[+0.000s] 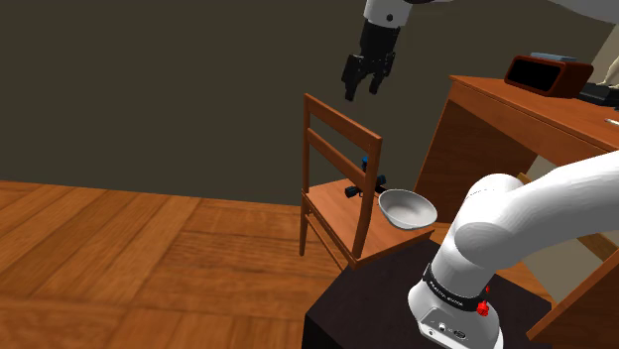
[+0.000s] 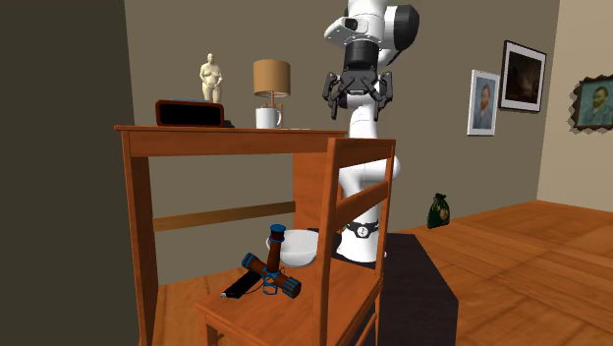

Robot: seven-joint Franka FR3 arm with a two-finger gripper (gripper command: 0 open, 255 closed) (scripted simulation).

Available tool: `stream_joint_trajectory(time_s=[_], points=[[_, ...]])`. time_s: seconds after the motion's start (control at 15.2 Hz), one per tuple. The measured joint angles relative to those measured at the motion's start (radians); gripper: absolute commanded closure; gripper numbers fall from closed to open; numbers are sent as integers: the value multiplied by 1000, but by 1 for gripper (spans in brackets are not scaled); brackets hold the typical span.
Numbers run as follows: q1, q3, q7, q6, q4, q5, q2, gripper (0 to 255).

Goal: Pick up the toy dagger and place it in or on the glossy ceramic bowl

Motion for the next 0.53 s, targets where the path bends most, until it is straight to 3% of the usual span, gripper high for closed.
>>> stream_joint_trajectory(time_s=[0.53], points=[[-26,-76,-73,144,-164,-57,-3,0]])
